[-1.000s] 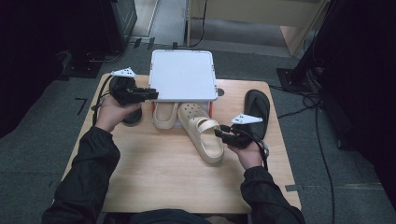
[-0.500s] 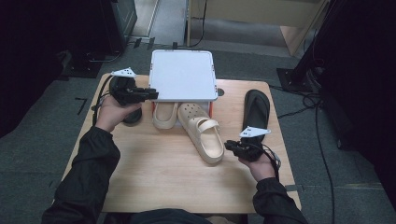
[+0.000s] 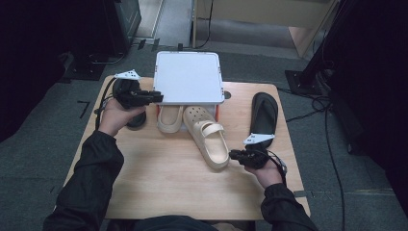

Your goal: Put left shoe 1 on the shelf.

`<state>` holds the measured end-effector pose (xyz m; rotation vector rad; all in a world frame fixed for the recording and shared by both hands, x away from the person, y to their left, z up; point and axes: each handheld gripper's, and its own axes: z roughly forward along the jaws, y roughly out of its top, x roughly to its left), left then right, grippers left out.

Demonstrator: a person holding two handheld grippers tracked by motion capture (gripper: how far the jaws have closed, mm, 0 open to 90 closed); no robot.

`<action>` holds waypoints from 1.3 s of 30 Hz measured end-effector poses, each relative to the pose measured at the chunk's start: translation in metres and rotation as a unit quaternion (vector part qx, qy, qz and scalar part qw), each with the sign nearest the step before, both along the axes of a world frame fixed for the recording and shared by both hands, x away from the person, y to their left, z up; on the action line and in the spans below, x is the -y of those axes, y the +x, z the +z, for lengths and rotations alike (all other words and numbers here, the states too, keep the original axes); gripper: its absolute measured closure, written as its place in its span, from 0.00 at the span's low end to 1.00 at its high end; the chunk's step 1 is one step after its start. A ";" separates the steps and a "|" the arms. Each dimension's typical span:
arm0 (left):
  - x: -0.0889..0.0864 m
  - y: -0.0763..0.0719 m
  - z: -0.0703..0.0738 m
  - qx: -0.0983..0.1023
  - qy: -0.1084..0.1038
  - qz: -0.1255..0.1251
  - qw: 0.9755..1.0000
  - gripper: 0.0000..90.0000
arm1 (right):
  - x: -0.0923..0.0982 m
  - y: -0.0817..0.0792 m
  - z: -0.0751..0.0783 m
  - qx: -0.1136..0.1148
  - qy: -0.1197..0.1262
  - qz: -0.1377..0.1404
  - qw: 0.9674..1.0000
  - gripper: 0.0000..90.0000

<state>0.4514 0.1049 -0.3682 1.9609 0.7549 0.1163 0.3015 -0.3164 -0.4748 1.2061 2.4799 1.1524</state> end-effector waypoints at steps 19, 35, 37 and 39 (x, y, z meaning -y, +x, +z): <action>0.000 0.000 0.000 0.001 -0.002 -0.001 1.000 0.82 | -0.006 -0.004 -0.006 0.001 -0.055 0.037 0.998 0.95; 0.000 0.000 0.000 0.001 0.000 0.000 1.000 0.82 | -0.051 -0.010 -0.012 -0.016 -0.022 0.087 0.996 0.92; 0.001 0.000 0.000 0.002 0.000 0.000 1.000 0.82 | -0.057 -0.010 -0.012 -0.011 -0.017 0.085 0.996 0.91; 0.001 0.000 0.000 0.002 0.000 0.000 1.000 0.82 | -0.061 -0.009 -0.012 -0.005 -0.016 0.085 0.996 0.90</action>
